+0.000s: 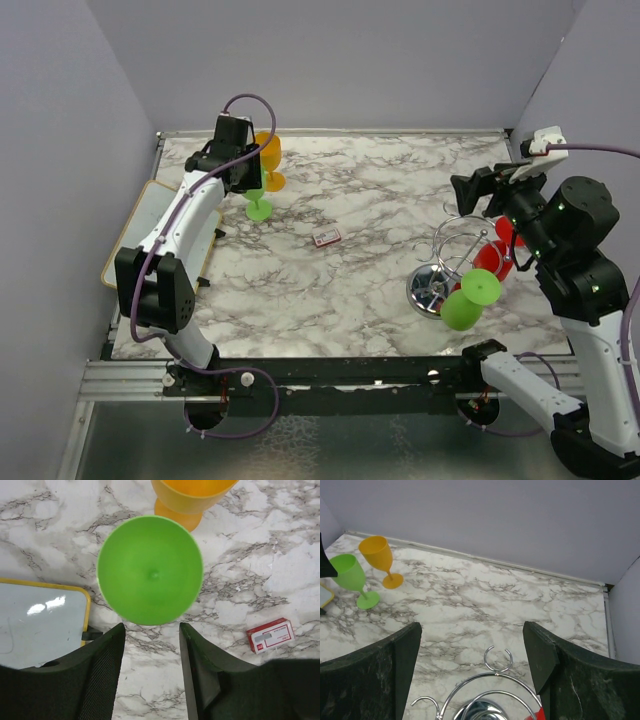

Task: Take the wine glass off the wine glass rack

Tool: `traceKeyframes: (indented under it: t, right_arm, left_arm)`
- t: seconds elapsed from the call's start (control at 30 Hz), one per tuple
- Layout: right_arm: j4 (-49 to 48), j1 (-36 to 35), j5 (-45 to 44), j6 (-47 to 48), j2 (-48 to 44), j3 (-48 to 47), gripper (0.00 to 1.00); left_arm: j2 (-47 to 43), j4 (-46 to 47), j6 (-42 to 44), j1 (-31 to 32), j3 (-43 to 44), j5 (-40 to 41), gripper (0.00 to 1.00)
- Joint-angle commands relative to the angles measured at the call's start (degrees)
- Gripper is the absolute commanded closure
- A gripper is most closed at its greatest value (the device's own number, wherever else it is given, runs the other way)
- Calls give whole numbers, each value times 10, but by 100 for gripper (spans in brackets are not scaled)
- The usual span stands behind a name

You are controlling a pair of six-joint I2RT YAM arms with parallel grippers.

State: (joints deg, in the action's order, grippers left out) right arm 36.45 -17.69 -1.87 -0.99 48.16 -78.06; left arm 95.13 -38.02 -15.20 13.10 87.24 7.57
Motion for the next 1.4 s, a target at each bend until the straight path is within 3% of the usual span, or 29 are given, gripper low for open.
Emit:
traceKeyframes:
  t: [0.0,0.3,0.53,0.63,0.8,1.0,1.2,1.37]
  right_arm:
    - [22,-4,-33,39,-10,-22,16]
    - [52,-4,8,105,-83,-5,10]
    - [67,-5,85,147,-190,54,9]
    - [103,-5,27,101,-195,35,9]
    - [260,-5,-37,-41,-154,-60,12]
    - [401,-5,0,-178,-134,-156,12]
    - [438,-5,4,-292,-194,-96,12]
    - [435,-5,-43,-274,-214,-42,12]
  left_arm:
    - [-30,-1,11,-1,28,4,46]
    - [-114,8,10,-1,18,-45,28]
    - [-231,115,-36,17,-93,-229,23]
    - [-273,175,-68,43,-151,-263,22]
    - [-307,261,-90,115,-223,-257,22]
    - [-300,351,-107,184,-278,-253,22]
    - [-256,379,-81,223,-268,-254,22]
    - [-241,388,-47,232,-278,-259,22]
